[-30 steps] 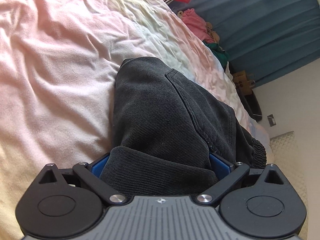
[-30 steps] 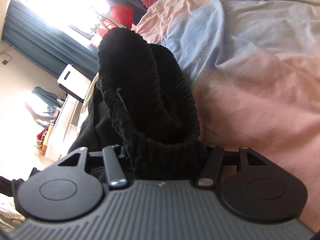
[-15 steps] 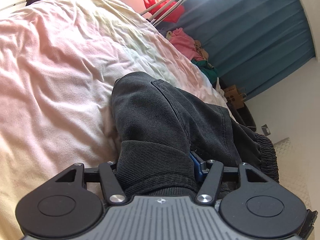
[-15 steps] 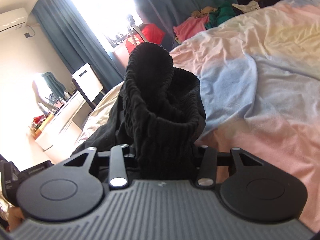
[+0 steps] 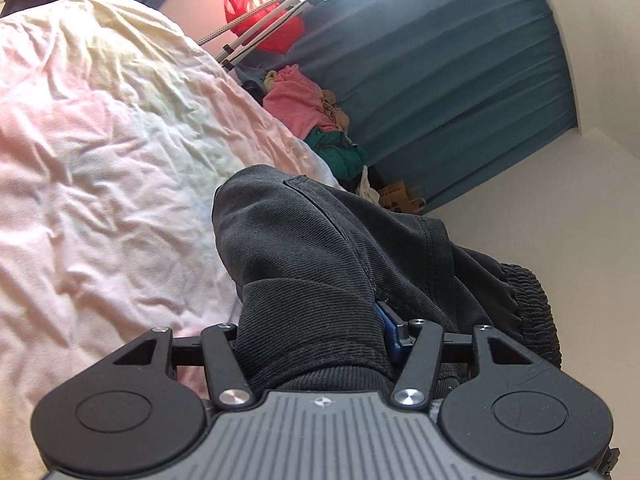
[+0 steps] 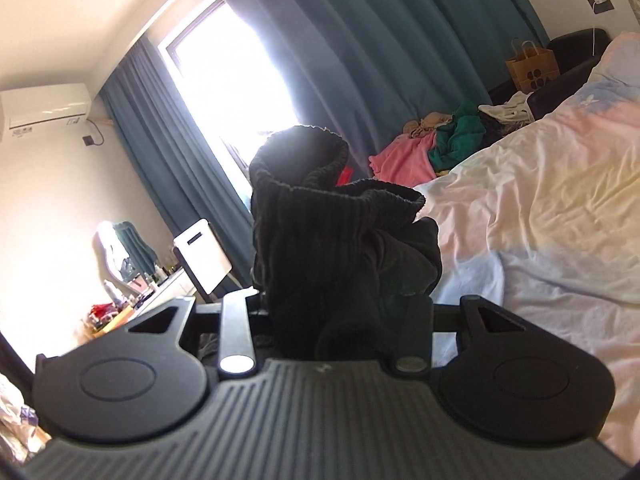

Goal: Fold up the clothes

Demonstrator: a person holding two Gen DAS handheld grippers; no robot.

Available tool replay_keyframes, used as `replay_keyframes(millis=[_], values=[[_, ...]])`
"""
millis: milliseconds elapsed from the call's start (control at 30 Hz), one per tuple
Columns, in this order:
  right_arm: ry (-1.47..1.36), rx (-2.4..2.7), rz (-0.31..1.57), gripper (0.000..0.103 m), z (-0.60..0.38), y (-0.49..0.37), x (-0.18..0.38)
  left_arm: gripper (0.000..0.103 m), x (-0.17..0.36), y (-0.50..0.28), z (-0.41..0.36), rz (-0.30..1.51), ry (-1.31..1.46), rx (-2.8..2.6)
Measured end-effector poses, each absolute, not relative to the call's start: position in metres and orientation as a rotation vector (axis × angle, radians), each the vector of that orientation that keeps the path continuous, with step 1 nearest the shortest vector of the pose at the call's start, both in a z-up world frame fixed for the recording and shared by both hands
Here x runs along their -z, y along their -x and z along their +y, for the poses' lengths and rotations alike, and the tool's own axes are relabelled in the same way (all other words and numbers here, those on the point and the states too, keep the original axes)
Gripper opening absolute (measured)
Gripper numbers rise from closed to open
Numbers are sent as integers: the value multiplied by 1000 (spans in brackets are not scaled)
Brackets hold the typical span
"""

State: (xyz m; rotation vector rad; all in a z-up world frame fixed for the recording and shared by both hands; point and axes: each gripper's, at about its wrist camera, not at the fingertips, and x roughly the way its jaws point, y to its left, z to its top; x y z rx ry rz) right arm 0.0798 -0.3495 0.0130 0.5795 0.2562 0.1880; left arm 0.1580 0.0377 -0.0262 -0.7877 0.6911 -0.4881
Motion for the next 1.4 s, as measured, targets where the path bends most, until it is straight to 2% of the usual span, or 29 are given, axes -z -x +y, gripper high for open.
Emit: replay_keyframes(millis=[200,367,533,700,867,1000,1200,1400], values=[[-619,-135,174,45,-436,-117,-38,57,-16,-230,-58,650,709,593],[-693,-45,141,45,-514,-145,-27,57,-18,-308,-158,682,669,675],[-831,64,120,45,-594,-159,25,57,16,-369,-270,768,597,719],[-984,179,138,45,-649,-161,103,57,75,-401,-350,856,515,742],[-1041,219,200,45,-664,-150,168,58,132,-413,-364,879,483,772],[-1037,211,226,46,-656,-141,192,59,166,-416,-362,887,414,793],[-1109,272,312,49,-649,-133,213,62,153,-383,-351,886,272,786],[-1165,372,468,58,-660,-139,181,63,100,-364,-346,929,195,688]])
